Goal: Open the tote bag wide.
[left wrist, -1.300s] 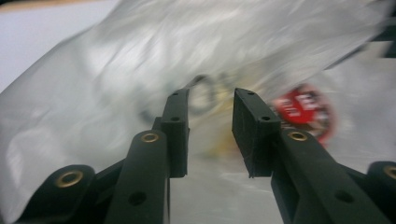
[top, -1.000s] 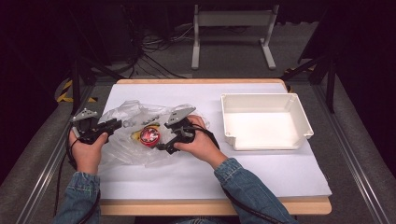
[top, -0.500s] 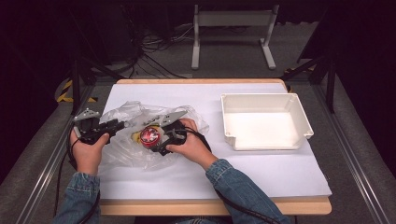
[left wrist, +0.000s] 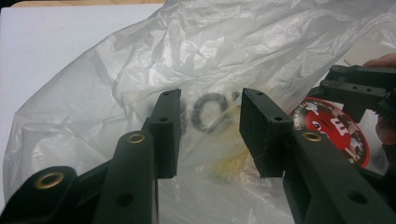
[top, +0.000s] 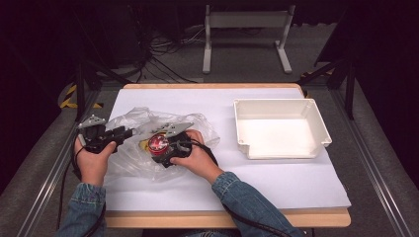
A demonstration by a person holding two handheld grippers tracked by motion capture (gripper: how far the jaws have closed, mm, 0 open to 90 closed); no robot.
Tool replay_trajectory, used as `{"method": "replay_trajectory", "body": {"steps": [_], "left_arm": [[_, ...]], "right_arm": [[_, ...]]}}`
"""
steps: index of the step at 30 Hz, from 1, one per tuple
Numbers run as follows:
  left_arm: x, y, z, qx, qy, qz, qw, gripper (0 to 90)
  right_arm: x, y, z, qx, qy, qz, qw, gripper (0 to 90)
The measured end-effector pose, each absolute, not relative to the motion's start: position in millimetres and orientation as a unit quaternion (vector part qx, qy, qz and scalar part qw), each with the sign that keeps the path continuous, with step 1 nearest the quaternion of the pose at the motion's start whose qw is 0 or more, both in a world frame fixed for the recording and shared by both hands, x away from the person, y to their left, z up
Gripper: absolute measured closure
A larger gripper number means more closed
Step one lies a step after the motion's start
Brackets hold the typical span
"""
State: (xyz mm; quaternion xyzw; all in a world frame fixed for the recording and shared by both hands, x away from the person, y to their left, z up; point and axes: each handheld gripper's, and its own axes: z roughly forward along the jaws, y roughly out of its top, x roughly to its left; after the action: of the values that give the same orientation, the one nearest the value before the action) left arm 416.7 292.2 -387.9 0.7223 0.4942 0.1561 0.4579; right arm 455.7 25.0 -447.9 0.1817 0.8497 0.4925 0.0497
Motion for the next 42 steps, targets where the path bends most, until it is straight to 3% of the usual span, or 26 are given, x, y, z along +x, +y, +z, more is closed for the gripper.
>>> {"method": "replay_trajectory", "body": {"steps": [5, 13, 28, 32, 42], "left_arm": [[414.2, 293.2, -387.2, 0.721, 0.495, 0.156, 0.459, 56.6], [411.5, 293.9, -386.0, 0.723, 0.491, 0.154, 0.461, 51.4], [407.1, 300.2, -378.4, 0.716, 0.493, 0.162, 0.467, 44.1], [405.1, 300.0, -375.3, 0.714, 0.493, 0.166, 0.469, 35.3], [401.4, 304.6, -367.4, 0.711, 0.488, 0.16, 0.481, 26.5]], "right_arm": [[454.5, 28.2, -448.9, 0.186, 0.846, 0.496, 0.06, 5.6], [448.6, 31.7, -445.5, 0.177, 0.852, 0.484, 0.091, 22.8], [441.8, 24.5, -424.5, 0.163, 0.856, 0.48, 0.1, 23.8], [437.0, 18.2, -413.1, 0.16, 0.852, 0.488, 0.102, 23.8], [432.7, -1.4, -386.7, 0.162, 0.848, 0.495, 0.102, 23.9]]}}
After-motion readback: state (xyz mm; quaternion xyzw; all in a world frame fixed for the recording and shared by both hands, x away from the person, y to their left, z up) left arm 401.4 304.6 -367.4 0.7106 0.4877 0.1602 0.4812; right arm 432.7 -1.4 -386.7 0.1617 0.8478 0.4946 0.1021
